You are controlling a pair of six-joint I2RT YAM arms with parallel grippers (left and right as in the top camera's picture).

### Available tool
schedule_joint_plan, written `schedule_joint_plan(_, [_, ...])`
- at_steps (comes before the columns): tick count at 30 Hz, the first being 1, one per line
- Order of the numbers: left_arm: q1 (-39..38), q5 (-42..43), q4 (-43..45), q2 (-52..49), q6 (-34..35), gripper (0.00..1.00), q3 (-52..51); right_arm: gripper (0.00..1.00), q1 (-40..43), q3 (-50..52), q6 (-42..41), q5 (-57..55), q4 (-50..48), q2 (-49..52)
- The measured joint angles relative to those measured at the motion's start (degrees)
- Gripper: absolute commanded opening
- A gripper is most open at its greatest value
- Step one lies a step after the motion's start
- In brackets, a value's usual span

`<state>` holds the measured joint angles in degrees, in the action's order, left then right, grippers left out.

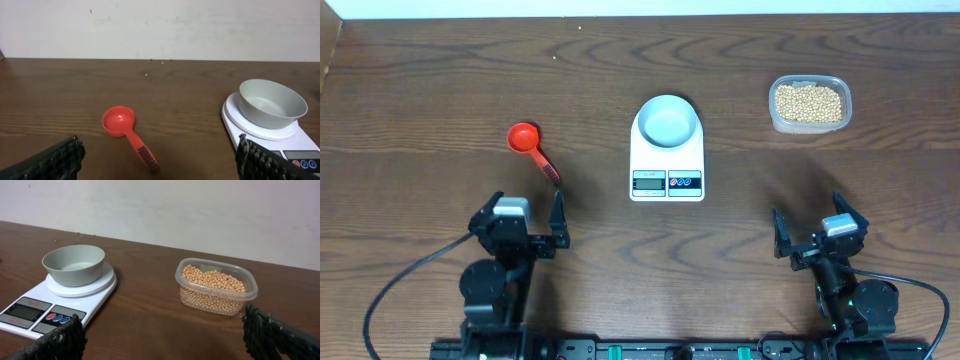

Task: Scoop item into bowl and weigh 50g on scale
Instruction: 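Reach the left gripper to the red scoop and grasp its handle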

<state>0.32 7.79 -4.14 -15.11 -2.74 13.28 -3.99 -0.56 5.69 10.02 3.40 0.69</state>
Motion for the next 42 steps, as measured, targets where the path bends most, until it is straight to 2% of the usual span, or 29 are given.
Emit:
schedule_joint_plan(7, [0.0, 2.4, -1.4, -12.3, 0.9, 0.99, 7.8, 0.99, 0.0, 0.0, 0.0, 0.0, 0.0, 0.0])
schedule_joint_plan(15, [0.0, 5.2, -7.8, -27.6, 1.9, 0.99, 18.1, 0.99, 0.0, 0.0, 0.0, 0.0, 0.0, 0.0])
schedule_joint_plan(25, [0.0, 6.5, -22.4, -47.4, 2.8, 0.99, 34.4, 0.99, 0.0, 0.0, 0.0, 0.0, 0.0, 0.0])
schedule_joint_plan(33, [0.0, 7.0, -37.7, -64.0, 2.8, 0.99, 53.5, 0.99, 0.0, 0.0, 0.0, 0.0, 0.0, 0.0])
schedule_joint_plan(42, [0.0, 11.8, -38.0, -77.0, 2.8, 0.99, 56.6, 0.99, 0.0, 0.0, 0.0, 0.0, 0.0, 0.0])
